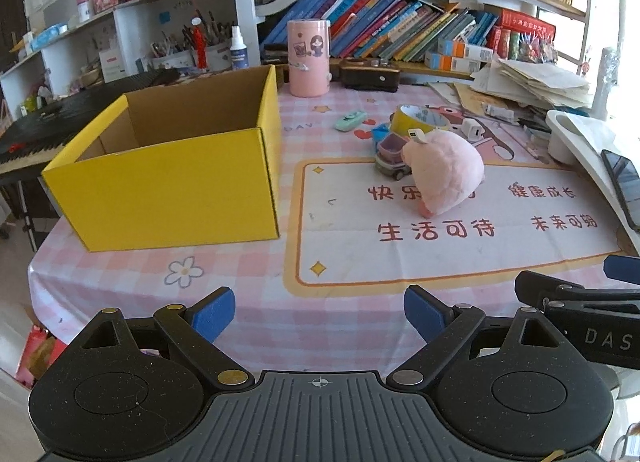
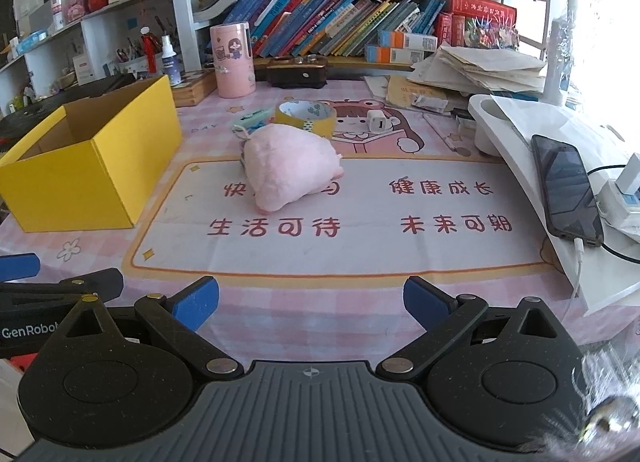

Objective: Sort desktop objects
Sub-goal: 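Close the right gripper on the pink plush while the left approaches the truck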

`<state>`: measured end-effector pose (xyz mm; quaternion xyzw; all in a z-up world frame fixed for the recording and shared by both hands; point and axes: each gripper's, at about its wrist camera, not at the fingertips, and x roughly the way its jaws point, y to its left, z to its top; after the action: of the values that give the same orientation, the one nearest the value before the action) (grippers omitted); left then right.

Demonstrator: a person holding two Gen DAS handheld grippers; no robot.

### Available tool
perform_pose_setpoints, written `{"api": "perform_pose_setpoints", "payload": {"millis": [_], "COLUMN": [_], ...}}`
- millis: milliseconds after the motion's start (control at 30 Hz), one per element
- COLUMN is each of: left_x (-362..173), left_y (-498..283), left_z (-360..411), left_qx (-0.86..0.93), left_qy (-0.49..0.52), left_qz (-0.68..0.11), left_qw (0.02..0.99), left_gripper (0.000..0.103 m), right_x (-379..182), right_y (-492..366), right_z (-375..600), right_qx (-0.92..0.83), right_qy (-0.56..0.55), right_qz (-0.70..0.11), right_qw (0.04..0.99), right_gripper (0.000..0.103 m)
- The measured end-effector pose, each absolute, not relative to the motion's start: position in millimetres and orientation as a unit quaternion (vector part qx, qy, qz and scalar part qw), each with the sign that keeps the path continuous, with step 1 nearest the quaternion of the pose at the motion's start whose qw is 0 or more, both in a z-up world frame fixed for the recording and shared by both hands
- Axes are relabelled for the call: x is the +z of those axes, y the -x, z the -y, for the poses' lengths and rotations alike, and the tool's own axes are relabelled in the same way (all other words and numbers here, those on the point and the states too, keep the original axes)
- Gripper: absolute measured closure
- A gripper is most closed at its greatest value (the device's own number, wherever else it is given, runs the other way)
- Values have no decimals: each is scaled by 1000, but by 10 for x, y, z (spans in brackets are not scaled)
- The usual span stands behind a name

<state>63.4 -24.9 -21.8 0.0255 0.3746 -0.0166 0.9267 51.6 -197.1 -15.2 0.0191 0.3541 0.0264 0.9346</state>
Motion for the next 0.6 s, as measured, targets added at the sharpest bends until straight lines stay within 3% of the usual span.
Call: {"api": "perform_pose_setpoints", "payload": {"millis": [600], "left_x": [-220], "left_y": [-1108], "left_z": [464], "left_qx": [61], "left_qy": [-3], "left_qz": [-393], "left_qw": [917], "left_gripper": [10], "right_x": [-192], "right_y": [-1284], "right_z": [2229], "right_qx": [92], "right_qy": [-11], "right_qz": [-374], "right_qw": [923], "right_gripper": [3]}}
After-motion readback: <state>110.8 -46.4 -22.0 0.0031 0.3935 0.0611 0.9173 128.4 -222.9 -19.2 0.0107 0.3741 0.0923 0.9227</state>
